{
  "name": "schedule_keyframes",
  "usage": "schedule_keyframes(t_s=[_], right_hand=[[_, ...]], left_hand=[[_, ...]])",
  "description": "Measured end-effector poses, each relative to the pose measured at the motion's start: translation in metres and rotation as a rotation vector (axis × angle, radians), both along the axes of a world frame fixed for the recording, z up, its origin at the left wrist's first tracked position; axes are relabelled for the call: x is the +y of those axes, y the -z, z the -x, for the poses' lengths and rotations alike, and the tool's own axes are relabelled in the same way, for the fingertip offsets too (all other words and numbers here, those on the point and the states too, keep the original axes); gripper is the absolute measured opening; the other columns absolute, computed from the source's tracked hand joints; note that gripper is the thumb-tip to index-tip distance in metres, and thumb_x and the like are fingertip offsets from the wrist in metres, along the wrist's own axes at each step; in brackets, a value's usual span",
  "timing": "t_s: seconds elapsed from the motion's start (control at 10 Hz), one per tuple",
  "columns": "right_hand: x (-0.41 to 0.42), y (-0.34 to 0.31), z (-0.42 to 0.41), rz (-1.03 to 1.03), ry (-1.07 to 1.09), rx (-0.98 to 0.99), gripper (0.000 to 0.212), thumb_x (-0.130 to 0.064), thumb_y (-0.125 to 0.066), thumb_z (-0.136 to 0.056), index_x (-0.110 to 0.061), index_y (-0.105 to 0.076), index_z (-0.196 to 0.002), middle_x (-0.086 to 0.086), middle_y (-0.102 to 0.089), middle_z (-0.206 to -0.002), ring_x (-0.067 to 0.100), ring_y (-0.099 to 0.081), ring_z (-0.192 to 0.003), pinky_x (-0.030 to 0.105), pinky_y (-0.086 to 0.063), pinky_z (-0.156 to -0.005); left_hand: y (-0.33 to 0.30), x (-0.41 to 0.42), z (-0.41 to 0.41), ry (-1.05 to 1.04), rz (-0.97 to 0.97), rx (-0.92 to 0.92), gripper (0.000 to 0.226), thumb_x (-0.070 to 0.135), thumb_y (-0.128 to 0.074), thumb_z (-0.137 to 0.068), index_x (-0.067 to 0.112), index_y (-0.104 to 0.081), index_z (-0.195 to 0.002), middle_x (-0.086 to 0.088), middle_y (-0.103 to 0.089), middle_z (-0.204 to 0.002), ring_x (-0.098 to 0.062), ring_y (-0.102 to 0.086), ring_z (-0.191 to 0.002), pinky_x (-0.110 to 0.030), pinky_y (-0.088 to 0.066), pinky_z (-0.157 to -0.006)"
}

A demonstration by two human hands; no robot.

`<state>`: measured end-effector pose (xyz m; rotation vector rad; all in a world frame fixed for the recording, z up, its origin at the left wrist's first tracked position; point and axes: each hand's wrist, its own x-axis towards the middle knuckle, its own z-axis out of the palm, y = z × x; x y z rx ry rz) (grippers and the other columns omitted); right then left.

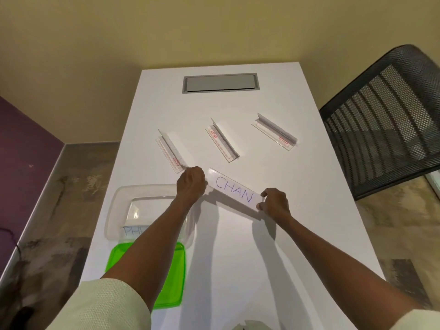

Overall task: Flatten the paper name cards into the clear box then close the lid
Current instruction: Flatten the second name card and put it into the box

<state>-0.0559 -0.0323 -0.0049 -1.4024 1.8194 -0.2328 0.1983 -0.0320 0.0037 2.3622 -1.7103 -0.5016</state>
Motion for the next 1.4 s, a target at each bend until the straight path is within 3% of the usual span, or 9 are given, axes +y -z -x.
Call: schedule_keyframes(t_s=[0.2,0.3,0.5,0.6,0.8,1.0,1.2,1.3,1.4], right_hand=[[-0.01,0.013,0.021,0.217,-0.13,0.143,0.015,-0.005,-0.05,-0.074,-0.007,-0.055,-0.088,0.011,-0.064,-0.076,0.033,-0.058,-0.073,0.035,-0.049,-0.063],[-0.014,0.021,0.03,0.215,-0.153,0.147,0.005,-0.012,-0.042,-0.085,-0.007,-0.044,-0.085,0.012,-0.059,-0.074,0.03,-0.048,-0.067,0.033,-0.037,-0.054],[-0.016,0.032,0.048,0.316,-0.298,0.251,0.001,-0.009,-0.04,-0.086,-0.009,-0.04,-0.087,0.01,-0.054,-0.066,0.03,-0.045,-0.06,0.034,-0.032,-0.051],[-0.021,0.039,0.053,0.309,-0.311,0.244,0.003,-0.01,-0.037,-0.087,-0.009,-0.039,-0.089,0.008,-0.05,-0.063,0.026,-0.039,-0.055,0.031,-0.024,-0.046],[-0.028,0.047,0.055,0.305,-0.297,0.188,0.001,-0.012,-0.034,-0.089,-0.012,-0.035,-0.089,0.006,-0.046,-0.059,0.022,-0.035,-0.052,0.029,-0.024,-0.044],[-0.028,0.052,0.057,0.311,-0.296,0.192,0.009,-0.01,-0.034,-0.089,-0.014,-0.04,-0.096,0.011,-0.048,-0.063,0.025,-0.038,-0.055,0.029,-0.025,-0.044],[-0.023,0.049,0.07,0.432,-0.422,0.389,0.052,0.004,-0.048,-0.08,-0.003,-0.046,-0.132,0.015,-0.058,-0.094,0.035,-0.051,-0.086,0.037,-0.041,-0.066],[-0.027,0.05,0.077,0.557,-0.458,0.386,0.04,0.006,-0.062,-0.071,-0.001,-0.059,-0.11,0.014,-0.058,-0.096,0.037,-0.053,-0.085,0.037,-0.041,-0.061],[-0.035,0.05,0.081,0.575,-0.572,0.363,0.052,-0.001,-0.074,-0.065,-0.005,-0.059,-0.115,0.008,-0.062,-0.107,0.032,-0.053,-0.09,0.035,-0.04,-0.065]], left_hand=[[0.026,0.019,0.016,0.0,-0.082,0.059,0.014,0.011,-0.053,-0.079,0.014,-0.063,-0.071,0.003,-0.058,-0.072,-0.024,-0.057,-0.077,-0.025,-0.039,-0.065],[0.032,0.025,0.029,-0.005,-0.119,0.08,0.019,0.014,-0.053,-0.084,0.018,-0.059,-0.065,0.003,-0.055,-0.065,-0.02,-0.053,-0.064,-0.026,-0.042,-0.056],[0.051,0.034,0.046,0.052,-0.084,0.051,0.017,0.009,-0.053,-0.085,0.022,-0.061,-0.078,0.014,-0.042,-0.062,-0.001,-0.038,-0.054,-0.016,-0.035,-0.052],[0.081,0.043,0.043,0.229,0.166,-0.127,0.017,0.008,-0.048,-0.071,0.011,-0.065,-0.072,-0.001,-0.055,-0.062,-0.023,-0.053,-0.052,-0.025,-0.043,-0.048],[0.089,0.046,0.042,0.288,0.103,-0.262,0.014,-0.002,-0.067,-0.058,0.01,-0.061,-0.063,-0.006,-0.053,-0.057,-0.028,-0.05,-0.049,-0.028,-0.037,-0.043],[0.086,0.044,0.042,0.327,0.132,-0.313,0.019,-0.002,-0.07,-0.054,0.011,-0.058,-0.058,-0.005,-0.054,-0.053,-0.026,-0.053,-0.047,-0.024,-0.038,-0.041],[0.064,0.042,0.051,0.15,0.157,-0.236,0.019,-0.008,-0.057,-0.053,0.008,-0.048,-0.057,-0.011,-0.046,-0.048,-0.028,-0.05,-0.04,-0.02,-0.033,-0.039],[0.057,0.037,0.054,0.162,0.166,-0.294,0.022,-0.008,-0.061,-0.058,0.008,-0.052,-0.069,-0.011,-0.051,-0.058,-0.029,-0.052,-0.05,-0.027,-0.037,-0.041],[0.057,0.029,0.053,0.219,0.161,-0.309,0.031,-0.007,-0.068,-0.056,0.005,-0.059,-0.083,-0.01,-0.056,-0.071,-0.029,-0.052,-0.062,-0.031,-0.039,-0.047]])
